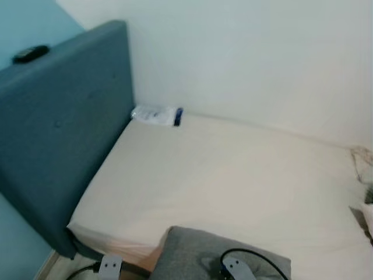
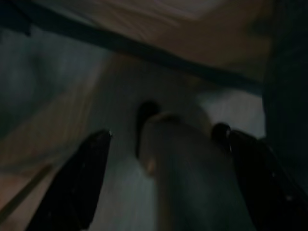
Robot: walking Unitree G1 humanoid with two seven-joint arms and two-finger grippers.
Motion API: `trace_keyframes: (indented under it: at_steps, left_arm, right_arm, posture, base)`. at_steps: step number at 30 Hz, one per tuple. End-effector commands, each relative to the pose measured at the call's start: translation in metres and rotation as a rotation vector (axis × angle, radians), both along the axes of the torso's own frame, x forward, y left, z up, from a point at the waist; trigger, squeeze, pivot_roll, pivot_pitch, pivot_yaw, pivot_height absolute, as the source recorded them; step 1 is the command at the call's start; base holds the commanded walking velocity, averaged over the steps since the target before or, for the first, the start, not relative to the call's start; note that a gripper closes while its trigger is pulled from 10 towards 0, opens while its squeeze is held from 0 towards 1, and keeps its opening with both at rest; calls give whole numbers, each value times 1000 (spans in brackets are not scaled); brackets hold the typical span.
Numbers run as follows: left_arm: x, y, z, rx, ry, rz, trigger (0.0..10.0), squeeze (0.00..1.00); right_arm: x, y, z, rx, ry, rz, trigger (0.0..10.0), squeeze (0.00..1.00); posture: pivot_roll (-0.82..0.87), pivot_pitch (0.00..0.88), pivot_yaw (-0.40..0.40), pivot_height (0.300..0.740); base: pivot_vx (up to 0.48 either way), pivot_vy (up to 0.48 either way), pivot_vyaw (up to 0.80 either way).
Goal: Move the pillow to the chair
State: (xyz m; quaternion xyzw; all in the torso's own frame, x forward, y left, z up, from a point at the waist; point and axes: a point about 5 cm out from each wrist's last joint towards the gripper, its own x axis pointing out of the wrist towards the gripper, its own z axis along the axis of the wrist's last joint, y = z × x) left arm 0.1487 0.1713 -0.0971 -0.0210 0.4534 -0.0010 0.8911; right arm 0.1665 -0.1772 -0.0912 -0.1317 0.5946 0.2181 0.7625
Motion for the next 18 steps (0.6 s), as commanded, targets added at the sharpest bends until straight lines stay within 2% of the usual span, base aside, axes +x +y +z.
trace_keyframes:
  at_steps: [1, 5, 9, 18]
  left_arm:
    - [-7, -5, -3, -16, 31, -13, 10000, 0]
    - [-7, -5, -3, -20, 31, -18, 10000, 0]
    - [-6, -5, -3, -24, 28, -23, 10000, 0]
    - [-5, -5, -3, -24, 24, -23, 10000, 0]
  right_arm:
    - [-3, 21, -2, 61, 15, 71, 10000, 0]
    - [3, 30, 0, 104, -12, 63, 10000, 0]
    - [11, 46, 5, 190, -45, 66, 10000, 0]
    - [13, 51, 6, 193, -48, 104, 10000, 0]
  posture:
    - [59, 48, -112, 740]
    - [59, 47, -112, 740]
    - [62, 48, -114, 740]
    - [74, 40, -119, 740]
  base:
    - [0, 0, 781]
    - [0, 0, 781]
    - [0, 0, 777]
    - [0, 0, 775]
